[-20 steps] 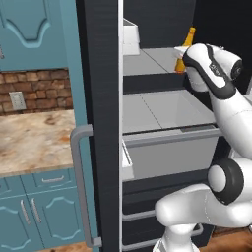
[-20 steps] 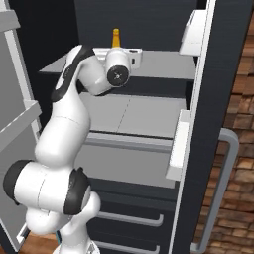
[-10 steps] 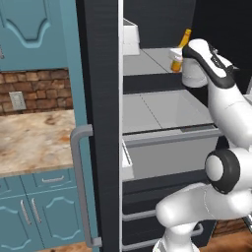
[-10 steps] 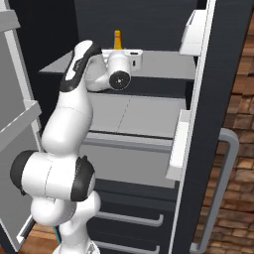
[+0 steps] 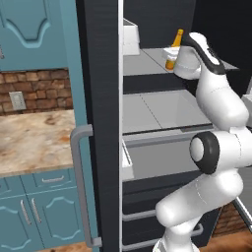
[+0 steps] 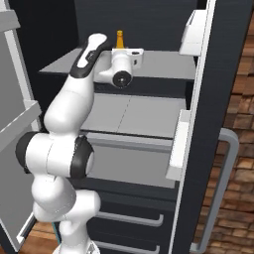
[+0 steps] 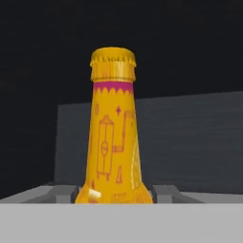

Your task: Place the beer and liquor on the top shelf of the fridge to keep them out of children's reach, and place the orange on lower shelves for easy access.

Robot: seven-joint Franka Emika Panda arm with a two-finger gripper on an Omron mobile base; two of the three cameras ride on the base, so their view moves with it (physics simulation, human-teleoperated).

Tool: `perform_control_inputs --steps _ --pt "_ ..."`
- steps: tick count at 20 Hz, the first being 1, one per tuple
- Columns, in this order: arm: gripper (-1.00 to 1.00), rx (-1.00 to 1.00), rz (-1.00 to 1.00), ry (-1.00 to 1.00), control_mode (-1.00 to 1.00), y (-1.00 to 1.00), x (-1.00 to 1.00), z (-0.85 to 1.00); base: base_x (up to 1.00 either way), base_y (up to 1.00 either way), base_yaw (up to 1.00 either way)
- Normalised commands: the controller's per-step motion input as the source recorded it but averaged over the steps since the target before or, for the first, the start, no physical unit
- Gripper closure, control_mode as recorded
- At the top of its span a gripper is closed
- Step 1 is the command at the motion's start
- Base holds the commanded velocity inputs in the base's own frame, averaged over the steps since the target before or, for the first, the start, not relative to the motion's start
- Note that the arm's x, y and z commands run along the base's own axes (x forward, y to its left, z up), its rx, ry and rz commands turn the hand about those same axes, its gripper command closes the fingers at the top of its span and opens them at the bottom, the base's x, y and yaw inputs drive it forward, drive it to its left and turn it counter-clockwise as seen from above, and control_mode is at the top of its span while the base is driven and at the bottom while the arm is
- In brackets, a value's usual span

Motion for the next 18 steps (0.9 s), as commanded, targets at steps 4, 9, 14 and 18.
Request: perform_control_inputs --steps 4,9,14,18 --pt "1.0 0.0 0.0 0.0 -1.0 0.0 0.55 0.0 0.0 0.0 0.0" --pt "1.0 0.0 0.0 0.0 -1.0 0.0 0.59 0.0 0.0 0.0 0.0" --pt "1.0 0.0 0.0 0.0 -1.0 0.0 0.54 0.01 0.0 0.0 0.0" --pt "-1.0 -0.01 0.0 0.0 -1.0 0.0 0.49 0.04 0.0 0.0 0.0"
